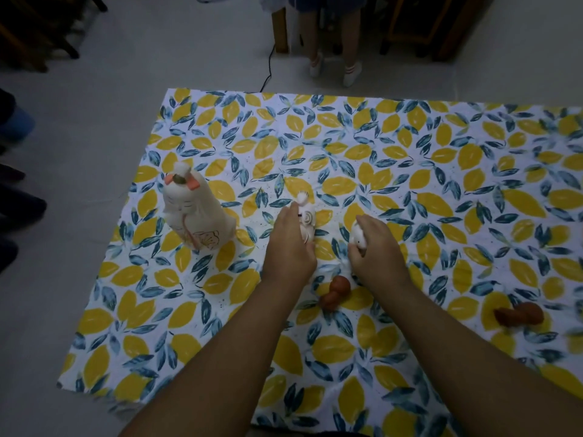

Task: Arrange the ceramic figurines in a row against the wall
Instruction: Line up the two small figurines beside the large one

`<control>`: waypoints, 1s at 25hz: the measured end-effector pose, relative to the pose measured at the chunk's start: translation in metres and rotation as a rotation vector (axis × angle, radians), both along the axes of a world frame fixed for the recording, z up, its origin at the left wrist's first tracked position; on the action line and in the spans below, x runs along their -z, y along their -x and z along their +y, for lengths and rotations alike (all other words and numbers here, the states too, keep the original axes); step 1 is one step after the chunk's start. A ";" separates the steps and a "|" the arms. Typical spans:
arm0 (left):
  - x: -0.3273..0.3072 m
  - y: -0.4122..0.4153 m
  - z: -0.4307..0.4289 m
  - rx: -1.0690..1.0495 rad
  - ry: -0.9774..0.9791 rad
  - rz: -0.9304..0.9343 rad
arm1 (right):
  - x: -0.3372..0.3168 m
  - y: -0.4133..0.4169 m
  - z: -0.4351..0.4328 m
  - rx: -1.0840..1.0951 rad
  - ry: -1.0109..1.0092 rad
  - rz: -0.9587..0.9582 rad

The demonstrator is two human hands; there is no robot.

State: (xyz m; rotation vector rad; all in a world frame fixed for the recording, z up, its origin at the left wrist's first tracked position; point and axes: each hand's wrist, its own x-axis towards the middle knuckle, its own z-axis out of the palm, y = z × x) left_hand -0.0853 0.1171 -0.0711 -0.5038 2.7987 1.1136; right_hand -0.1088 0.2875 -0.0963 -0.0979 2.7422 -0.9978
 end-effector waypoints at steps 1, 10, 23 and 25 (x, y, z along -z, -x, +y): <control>0.001 0.000 0.000 0.000 -0.001 0.000 | 0.001 -0.003 0.002 0.010 -0.011 -0.002; -0.007 0.000 -0.003 0.019 0.002 -0.014 | -0.012 -0.011 -0.001 0.042 0.020 -0.052; -0.009 -0.075 0.070 0.220 0.097 -0.021 | -0.026 -0.088 0.129 0.245 -0.347 0.112; 0.001 -0.074 0.080 0.180 0.147 -0.239 | -0.020 -0.089 0.167 0.412 -0.360 0.095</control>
